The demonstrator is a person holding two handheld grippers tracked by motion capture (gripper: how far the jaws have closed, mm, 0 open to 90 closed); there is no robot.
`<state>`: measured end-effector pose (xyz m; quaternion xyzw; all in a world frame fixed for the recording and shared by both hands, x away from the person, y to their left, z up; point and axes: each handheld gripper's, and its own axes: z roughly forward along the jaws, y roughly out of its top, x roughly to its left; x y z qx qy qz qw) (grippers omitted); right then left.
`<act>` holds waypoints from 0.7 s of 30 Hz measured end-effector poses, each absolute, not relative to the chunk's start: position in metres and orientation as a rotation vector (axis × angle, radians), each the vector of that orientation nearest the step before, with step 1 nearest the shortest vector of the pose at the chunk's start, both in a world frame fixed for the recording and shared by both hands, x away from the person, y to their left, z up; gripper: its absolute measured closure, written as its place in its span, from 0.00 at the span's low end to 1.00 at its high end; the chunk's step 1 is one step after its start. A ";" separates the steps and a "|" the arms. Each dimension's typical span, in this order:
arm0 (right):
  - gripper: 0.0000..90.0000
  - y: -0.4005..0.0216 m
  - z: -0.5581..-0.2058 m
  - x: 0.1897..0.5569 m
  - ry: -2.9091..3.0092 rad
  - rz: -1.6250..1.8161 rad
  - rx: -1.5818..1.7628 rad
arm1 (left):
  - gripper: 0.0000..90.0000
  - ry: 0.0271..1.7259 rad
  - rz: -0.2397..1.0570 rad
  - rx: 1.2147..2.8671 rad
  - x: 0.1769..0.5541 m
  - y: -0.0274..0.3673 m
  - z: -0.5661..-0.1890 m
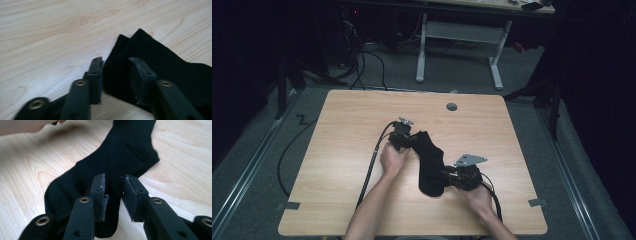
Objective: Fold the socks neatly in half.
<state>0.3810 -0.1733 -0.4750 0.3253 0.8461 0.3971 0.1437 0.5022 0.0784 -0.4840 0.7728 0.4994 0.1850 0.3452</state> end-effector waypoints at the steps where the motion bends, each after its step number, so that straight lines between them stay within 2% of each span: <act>1: 0.77 -0.175 -0.474 0.380 2.424 1.165 0.940 | 0.65 1.291 0.491 2.000 0.500 0.079 -0.482; 7: 0.79 -0.172 -0.462 0.367 2.374 1.222 0.849 | 0.61 1.191 0.516 2.017 0.481 0.070 -0.475; 14: 0.79 -0.158 -0.458 0.358 2.412 1.247 0.766 | 0.59 1.165 0.480 2.095 0.481 0.054 -0.492; 21: 0.76 -0.143 -0.483 0.370 2.547 1.158 0.786 | 0.60 1.191 0.522 2.141 0.492 0.046 -0.489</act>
